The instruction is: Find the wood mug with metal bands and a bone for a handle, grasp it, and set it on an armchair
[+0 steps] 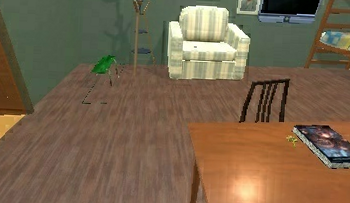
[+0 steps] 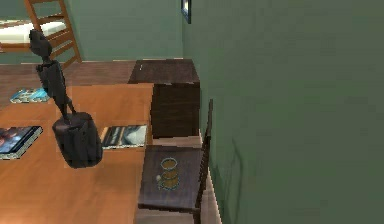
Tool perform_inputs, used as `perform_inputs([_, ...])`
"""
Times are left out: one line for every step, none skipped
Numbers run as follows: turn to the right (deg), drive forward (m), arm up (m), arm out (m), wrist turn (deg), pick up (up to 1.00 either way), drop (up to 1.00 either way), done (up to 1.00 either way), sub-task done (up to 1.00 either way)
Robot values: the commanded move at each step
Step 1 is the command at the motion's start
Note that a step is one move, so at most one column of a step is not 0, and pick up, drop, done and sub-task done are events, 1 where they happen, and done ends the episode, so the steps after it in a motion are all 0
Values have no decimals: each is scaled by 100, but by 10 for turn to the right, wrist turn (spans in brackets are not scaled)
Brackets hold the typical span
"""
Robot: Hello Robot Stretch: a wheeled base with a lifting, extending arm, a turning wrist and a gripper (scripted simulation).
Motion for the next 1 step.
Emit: perform_inputs([0,0,0,48,0,0,0,0,0])
